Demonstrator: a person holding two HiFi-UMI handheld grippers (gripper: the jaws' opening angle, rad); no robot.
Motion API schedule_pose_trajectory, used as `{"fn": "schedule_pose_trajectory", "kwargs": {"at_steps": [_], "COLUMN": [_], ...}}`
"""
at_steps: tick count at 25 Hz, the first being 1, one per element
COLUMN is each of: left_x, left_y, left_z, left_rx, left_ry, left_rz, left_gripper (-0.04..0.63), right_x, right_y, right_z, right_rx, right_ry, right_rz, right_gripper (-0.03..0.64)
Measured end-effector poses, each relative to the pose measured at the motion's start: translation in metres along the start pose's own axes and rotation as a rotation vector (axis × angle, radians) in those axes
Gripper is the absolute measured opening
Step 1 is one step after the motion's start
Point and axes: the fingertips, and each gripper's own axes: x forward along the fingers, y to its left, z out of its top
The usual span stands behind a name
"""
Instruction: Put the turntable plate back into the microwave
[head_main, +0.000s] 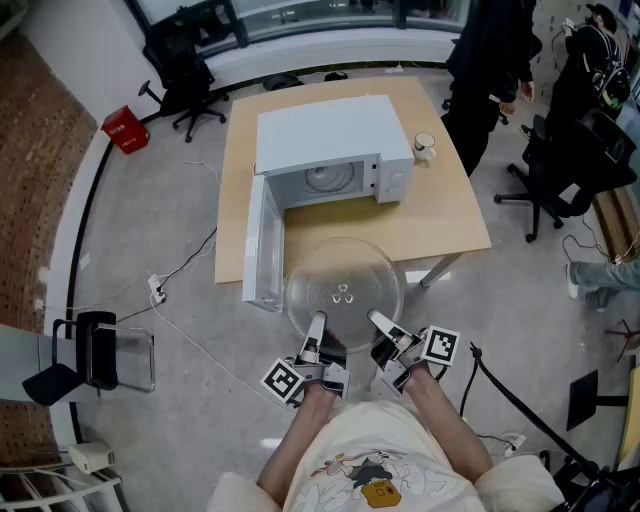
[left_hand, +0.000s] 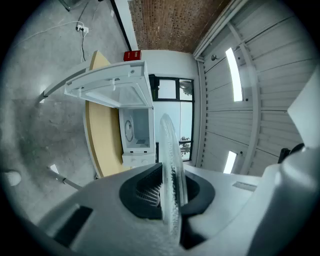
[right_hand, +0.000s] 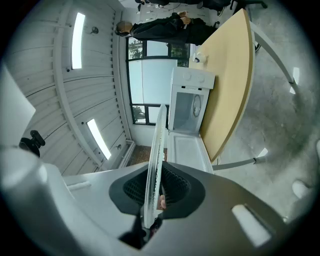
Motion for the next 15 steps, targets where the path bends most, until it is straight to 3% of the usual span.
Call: {"fn": "schedule_pose_trajectory", "kwargs": {"at_steps": [15], "left_x": [0.0028], "left_y": [-0.0078], "left_z": [0.0037], "left_rx": [0.017], "left_ry": [0.017], "left_rz": [-0.031], "left_gripper": [0.032], "right_x": [0.0047], "right_y": [0.0062], "right_z": [-0.0002], "right_rx": [-0.016], "right_ry": [-0.005], "right_rz": [0.027], "right_gripper": [0.048]}}
